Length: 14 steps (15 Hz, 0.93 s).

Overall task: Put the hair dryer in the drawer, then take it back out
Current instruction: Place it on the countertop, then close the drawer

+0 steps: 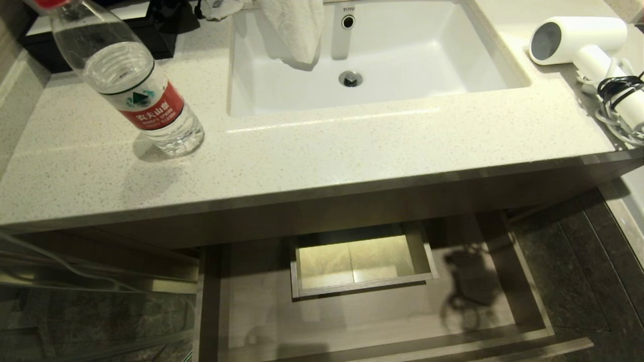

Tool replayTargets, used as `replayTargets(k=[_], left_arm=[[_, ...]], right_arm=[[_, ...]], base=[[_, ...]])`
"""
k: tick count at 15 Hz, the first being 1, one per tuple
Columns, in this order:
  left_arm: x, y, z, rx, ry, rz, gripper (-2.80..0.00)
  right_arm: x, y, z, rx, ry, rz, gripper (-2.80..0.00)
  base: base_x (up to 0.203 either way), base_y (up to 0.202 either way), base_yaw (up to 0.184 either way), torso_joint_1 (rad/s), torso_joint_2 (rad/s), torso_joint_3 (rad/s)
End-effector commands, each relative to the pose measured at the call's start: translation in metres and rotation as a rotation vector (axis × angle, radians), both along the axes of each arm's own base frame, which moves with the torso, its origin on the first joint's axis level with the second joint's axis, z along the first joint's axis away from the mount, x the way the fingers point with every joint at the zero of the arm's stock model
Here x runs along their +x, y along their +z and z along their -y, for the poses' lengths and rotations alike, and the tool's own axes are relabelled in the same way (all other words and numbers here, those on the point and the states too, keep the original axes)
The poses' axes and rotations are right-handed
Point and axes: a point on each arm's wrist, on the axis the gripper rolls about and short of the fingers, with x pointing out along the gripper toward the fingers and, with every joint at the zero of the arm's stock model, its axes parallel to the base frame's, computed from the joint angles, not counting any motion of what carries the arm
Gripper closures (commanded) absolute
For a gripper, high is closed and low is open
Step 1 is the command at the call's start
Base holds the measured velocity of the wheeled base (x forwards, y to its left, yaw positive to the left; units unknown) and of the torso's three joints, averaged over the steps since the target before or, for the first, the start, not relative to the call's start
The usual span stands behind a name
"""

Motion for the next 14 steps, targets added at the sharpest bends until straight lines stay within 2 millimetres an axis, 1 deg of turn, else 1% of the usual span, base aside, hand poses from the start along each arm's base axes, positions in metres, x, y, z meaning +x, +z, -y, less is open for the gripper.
replayTargets(k=[1,2,4,8,14], left_arm=[[0.0,0.0,0.0,0.0,-0.001,0.0,0.0],[0.0,0.0,0.0,0.0,-0.001,0.0,0.0],[0.0,0.0,0.0,0.0,-0.001,0.0,0.0],[0.0,0.0,0.0,0.0,-0.001,-0.001,0.0],[0.0,0.0,0.0,0.0,-0.001,0.0,0.0]], right_arm=[[-0.005,-0.001,0.0,-0.002,-0.011,0.006,0.0],[-0.008,-0.002,0.0,-0.003,-0.01,0.005,0.0],[-0.01,-0.002,0.0,-0.003,-0.01,0.019,0.0],[-0.015,-0.003,0.0,-0.006,-0.015,0.028,0.0],[-0.02,-0.006,0.0,-0.005,-0.02,0.029,0.0]], base=[[0.0,0.0,0.0,0.0,0.0,0.0],[0.0,0.0,0.0,0.0,0.0,0.0],[0.0,0.0,0.0,-0.168,0.08,-0.118],[0.0,0.0,0.0,-0.309,0.09,-0.205],[0.0,0.0,0.0,-0.303,0.04,-0.259]])
